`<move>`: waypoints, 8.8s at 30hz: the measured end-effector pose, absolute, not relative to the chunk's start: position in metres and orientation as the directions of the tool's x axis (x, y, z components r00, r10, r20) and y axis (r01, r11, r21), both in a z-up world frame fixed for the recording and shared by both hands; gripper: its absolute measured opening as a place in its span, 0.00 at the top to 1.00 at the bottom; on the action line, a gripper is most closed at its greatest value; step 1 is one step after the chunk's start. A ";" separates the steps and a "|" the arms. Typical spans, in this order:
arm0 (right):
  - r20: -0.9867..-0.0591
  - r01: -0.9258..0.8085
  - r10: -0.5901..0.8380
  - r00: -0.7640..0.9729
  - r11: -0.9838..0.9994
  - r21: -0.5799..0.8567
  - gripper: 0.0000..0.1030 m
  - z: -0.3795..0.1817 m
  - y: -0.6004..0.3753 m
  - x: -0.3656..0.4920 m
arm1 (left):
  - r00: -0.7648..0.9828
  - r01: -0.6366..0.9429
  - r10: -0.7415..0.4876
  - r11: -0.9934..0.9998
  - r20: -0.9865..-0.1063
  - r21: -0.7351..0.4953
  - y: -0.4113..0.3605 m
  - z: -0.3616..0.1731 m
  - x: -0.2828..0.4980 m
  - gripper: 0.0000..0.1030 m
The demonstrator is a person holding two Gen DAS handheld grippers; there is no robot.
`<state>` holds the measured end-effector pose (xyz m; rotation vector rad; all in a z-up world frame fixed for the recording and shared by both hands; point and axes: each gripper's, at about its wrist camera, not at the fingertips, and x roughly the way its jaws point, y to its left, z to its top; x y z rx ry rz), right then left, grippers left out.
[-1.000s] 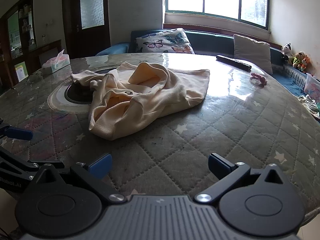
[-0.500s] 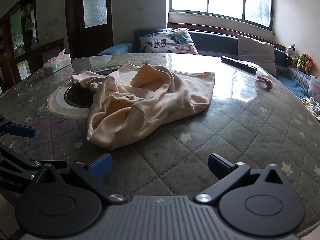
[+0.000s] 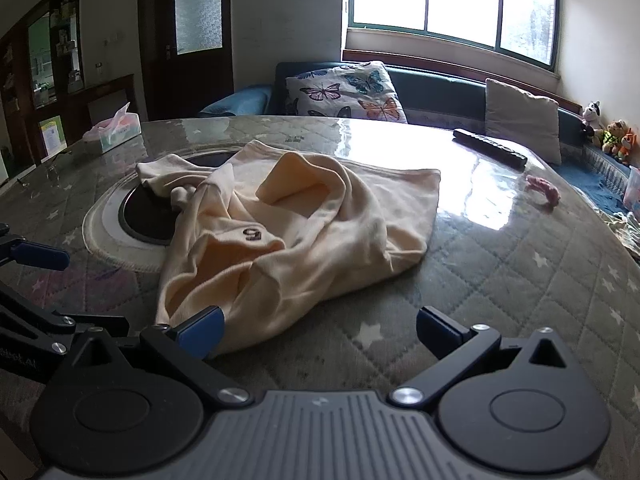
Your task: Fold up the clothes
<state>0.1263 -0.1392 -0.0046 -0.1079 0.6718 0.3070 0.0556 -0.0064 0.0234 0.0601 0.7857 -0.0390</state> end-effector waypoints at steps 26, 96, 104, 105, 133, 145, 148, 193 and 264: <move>-0.627 -0.449 0.220 0.748 0.863 -0.233 0.52 -0.006 -0.082 0.273 | 0.735 -0.052 0.009 0.998 -0.678 -0.043 0.049 0.058 0.153 0.20; -0.602 0.359 -0.244 0.761 0.930 0.077 0.25 -0.005 -0.348 0.112 | 0.646 0.236 -0.238 0.966 -0.725 -0.107 -0.019 0.027 0.124 0.76; -0.601 0.105 -0.034 0.799 0.991 0.084 0.26 0.006 -0.304 0.127 | 0.615 0.335 -0.279 0.939 -0.737 -0.076 -0.018 0.023 0.086 0.75; -0.605 0.050 0.017 0.796 0.994 0.094 0.26 0.007 -0.293 0.129 | 0.619 0.345 -0.284 0.936 -0.732 -0.072 -0.017 0.025 0.082 0.72; -0.718 -0.647 0.467 0.516 0.762 0.030 0.96 -0.002 -0.122 0.100 | 0.637 0.466 -0.310 0.884 -0.706 0.033 -0.007 0.024 0.040 0.95; -0.641 -0.633 0.533 0.552 0.769 0.094 0.76 0.041 -0.152 0.118 | 0.739 0.373 -0.286 0.928 -0.610 0.017 0.017 0.066 0.067 0.89; -0.636 -0.577 0.493 0.594 0.812 0.089 0.76 0.032 -0.155 0.137 | 0.753 0.220 -0.188 0.975 -0.630 -0.028 0.035 0.062 0.103 0.89; -0.709 -0.563 0.425 0.563 0.825 0.047 0.62 -0.013 -0.128 0.154 | 0.759 -0.368 0.208 0.919 -0.616 -0.144 0.230 0.030 0.114 0.97; -0.661 -0.883 0.674 0.330 0.468 0.036 0.56 0.024 -0.057 0.074 | 0.712 -0.277 0.320 0.946 -0.625 0.169 0.248 0.022 0.084 0.63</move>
